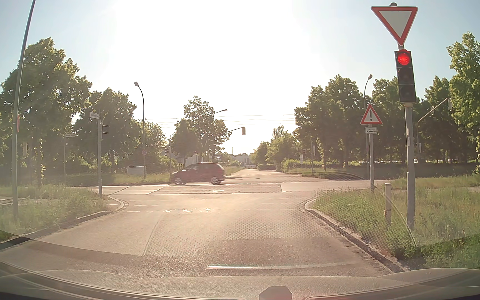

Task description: Follow the waypoints while adhering to traffic rules and regulations

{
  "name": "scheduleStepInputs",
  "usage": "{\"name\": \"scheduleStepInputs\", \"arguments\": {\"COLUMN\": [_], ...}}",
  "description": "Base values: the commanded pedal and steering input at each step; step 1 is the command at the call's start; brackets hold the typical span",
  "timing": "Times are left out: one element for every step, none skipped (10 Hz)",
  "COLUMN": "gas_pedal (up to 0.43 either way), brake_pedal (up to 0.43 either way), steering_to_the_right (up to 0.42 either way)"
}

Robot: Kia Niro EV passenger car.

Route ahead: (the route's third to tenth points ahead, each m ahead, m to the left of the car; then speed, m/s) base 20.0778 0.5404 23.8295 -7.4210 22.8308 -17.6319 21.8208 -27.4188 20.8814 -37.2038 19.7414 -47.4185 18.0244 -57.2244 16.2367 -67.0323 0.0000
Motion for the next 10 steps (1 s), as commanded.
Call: {"name": "scheduleStepInputs", "arguments": {"gas_pedal": [0.000, 0.000, 0.000, 0.000, 0.000, 0.000, 0.000, 0.000, 0.000, 0.000], "brake_pedal": [0.280, 0.280, 0.280, 0.280, 0.280, 0.280, 0.280, 0.280, 0.280, 0.280], "steering_to_the_right": [-0.016, -0.016, -0.016, -0.016, -0.016, -0.016, -0.016, -0.016, -0.016, -0.016]}}
